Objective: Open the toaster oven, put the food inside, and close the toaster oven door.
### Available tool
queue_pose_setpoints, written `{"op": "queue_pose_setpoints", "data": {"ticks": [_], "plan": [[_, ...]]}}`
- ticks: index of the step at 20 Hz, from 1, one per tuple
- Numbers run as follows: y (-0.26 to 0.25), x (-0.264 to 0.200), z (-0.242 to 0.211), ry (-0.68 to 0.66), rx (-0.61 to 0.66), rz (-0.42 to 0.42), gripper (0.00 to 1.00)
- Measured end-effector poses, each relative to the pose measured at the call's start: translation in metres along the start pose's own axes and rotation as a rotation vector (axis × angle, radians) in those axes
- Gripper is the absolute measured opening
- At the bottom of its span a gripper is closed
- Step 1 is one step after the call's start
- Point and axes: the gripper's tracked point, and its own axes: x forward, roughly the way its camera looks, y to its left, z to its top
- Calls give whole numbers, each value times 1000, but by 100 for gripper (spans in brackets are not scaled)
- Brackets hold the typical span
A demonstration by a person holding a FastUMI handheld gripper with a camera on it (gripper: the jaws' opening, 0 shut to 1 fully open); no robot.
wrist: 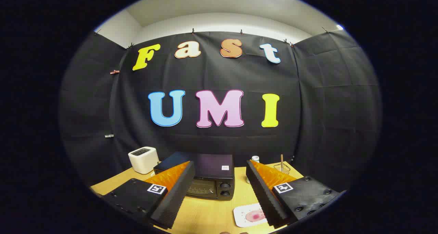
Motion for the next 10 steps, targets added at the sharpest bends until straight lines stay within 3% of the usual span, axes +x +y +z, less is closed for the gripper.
{"op": "queue_pose_setpoints", "data": {"ticks": [10], "plan": [[12, -5, 0, 5, -47, -20, 98]]}}
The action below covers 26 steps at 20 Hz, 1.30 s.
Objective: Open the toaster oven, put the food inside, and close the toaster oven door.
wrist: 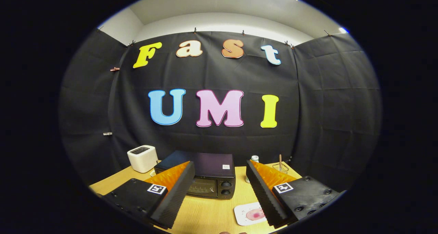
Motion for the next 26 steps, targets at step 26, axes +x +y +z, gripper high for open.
{"op": "queue_pose_setpoints", "data": {"ticks": [26], "plan": [[43, 49, -37, 88, -20, 49, 98]]}}
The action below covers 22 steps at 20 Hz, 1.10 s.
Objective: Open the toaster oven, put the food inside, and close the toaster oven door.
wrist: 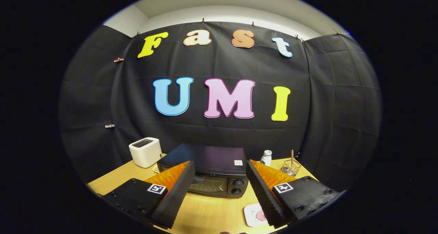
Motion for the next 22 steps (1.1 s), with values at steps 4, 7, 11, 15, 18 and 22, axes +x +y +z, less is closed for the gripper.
{"op": "queue_pose_setpoints", "data": {"ticks": [4, 7, 11, 15, 18, 22], "plan": [[18, 25, -17, 39, 15, 6, 98], [36, 50, -30, 58, 20, 4, 98], [59, 85, -51, 97, 51, -3, 98], [71, 118, -79, 141, 70, -36, 98], [78, 140, -100, 165, 80, -60, 98], [86, 157, -125, 197, 63, -75, 98]]}}
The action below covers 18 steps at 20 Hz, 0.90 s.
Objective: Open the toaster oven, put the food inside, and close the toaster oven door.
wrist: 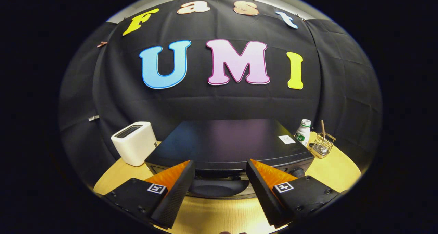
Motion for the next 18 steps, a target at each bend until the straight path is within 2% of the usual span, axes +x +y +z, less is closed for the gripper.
{"op": "queue_pose_setpoints", "data": {"ticks": [2, 6, 10, 18], "plan": [[-2, -1, -8, 6, -27, -28, 99], [-1, -2, -16, 14, -25, -13, 98], [0, -20, -25, 29, -33, 8, 98], [-1, -60, -63, 65, -72, -14, 98]]}}
